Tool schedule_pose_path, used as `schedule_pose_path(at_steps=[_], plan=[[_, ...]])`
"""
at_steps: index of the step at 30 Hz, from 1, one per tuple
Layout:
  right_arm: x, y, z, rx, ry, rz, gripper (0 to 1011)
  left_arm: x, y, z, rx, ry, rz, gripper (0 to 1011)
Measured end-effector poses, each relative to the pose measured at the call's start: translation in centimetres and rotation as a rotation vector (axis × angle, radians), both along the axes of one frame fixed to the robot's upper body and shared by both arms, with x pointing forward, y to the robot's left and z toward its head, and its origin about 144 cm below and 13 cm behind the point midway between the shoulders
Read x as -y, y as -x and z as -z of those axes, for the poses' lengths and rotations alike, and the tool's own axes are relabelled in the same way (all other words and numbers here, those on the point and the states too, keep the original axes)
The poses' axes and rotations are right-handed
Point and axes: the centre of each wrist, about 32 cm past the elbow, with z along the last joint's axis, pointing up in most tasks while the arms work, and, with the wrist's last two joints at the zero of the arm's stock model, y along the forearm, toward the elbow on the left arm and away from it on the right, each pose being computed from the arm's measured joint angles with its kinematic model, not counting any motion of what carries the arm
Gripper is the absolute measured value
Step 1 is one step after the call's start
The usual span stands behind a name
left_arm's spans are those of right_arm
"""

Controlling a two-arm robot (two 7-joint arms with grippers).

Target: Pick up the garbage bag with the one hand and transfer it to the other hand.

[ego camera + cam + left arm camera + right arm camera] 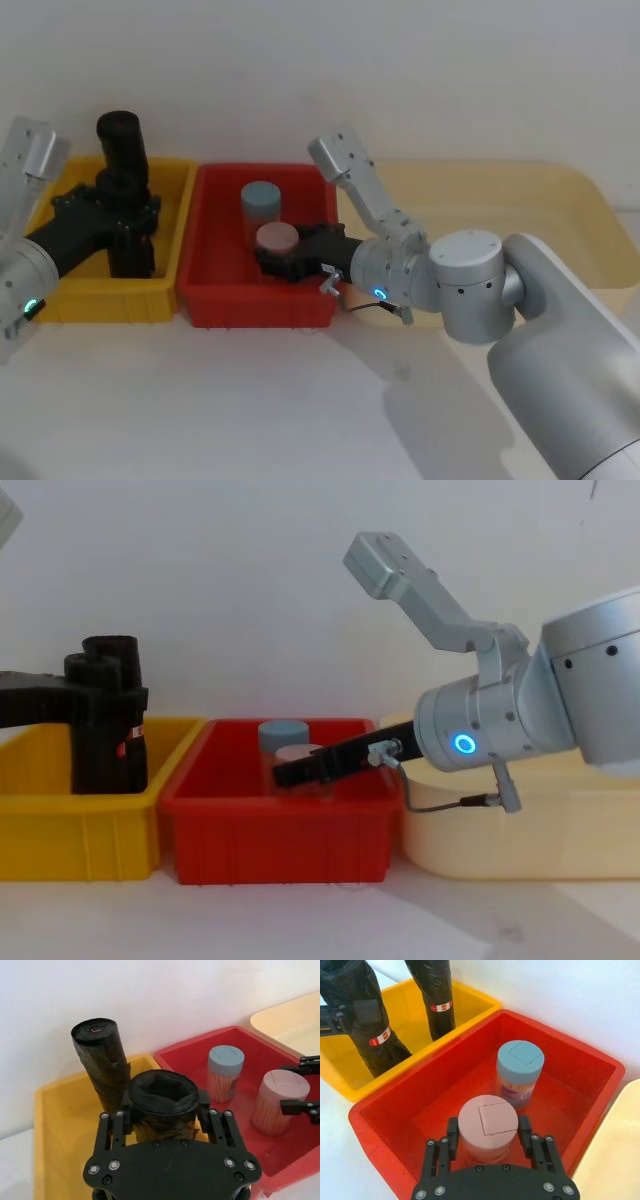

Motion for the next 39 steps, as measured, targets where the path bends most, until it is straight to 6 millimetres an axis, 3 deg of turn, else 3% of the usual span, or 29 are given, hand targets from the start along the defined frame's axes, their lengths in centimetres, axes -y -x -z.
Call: schedule_pose_path(at_steps=[3,10,39], plan=[[0.01,-0.01,0.00,-0.001,0.000,0.000,663,0.00,0.00,0.00,0.000,0.000,0.000,633],[0.03,-0.02,0.01,-0.001,0.000,0.001,659,0.00,0.00,0.00,0.000,0.000,0.000,519],[0.03,-0.01,0.02,-0.001,0.000,0.001,659,0.02,-0.06,-0.01,0.001,-0.002,0.001,353]])
